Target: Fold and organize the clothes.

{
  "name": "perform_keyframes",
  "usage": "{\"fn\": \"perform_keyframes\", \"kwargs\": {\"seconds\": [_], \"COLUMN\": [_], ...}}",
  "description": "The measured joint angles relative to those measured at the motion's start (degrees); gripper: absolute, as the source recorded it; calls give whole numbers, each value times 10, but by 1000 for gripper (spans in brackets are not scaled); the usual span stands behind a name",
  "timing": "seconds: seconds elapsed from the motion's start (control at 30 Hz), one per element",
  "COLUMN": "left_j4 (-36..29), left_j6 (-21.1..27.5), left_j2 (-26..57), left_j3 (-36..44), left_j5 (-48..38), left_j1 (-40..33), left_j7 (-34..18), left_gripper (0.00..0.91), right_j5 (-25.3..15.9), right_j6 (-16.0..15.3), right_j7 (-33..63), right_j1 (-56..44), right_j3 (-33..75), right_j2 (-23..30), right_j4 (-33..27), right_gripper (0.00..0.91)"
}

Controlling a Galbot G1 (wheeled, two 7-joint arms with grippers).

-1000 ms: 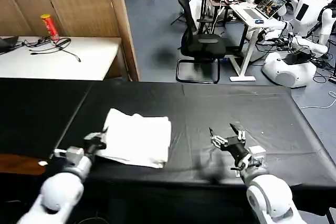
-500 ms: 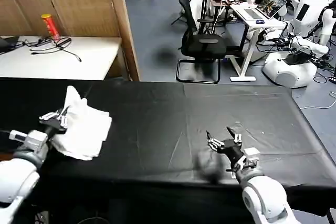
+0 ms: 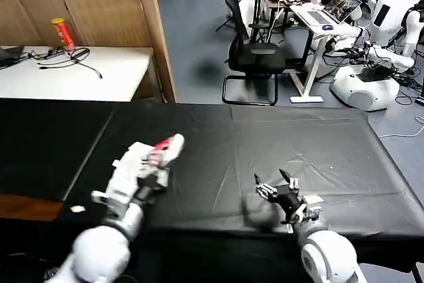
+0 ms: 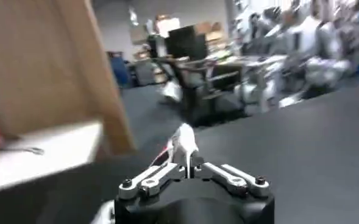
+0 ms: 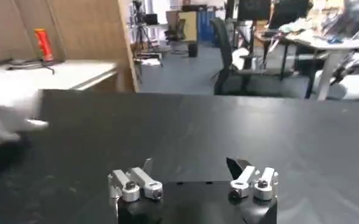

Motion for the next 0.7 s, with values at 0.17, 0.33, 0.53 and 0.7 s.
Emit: {"fn": "perform_keyframes", "kwargs": {"seconds": [0.17, 0.33, 0.53, 0.7], "left_j4": [12, 7, 2, 2], "left_j6": [-10, -31, -42, -49], "left_j2": [-56, -64, -52, -49], "left_j3": [54, 62, 42, 27], "left_j5": [17, 17, 26, 42], "left_j1": [-8, -10, 0, 17], "left_j7": [34, 46, 40, 39], "left_gripper": [878, 878, 878, 878], "right_j5": [67, 132, 151, 154], "right_j6": [-22, -43, -44, -39], "right_j7": [7, 22, 33, 43], "right_j1": [15, 40, 75, 100], "right_j3": [-20, -61, -108, -128], "right_j2": [-3, 3, 19, 35], "right_j4": [-12, -30, -64, -95], "right_gripper": [878, 878, 878, 692]}}
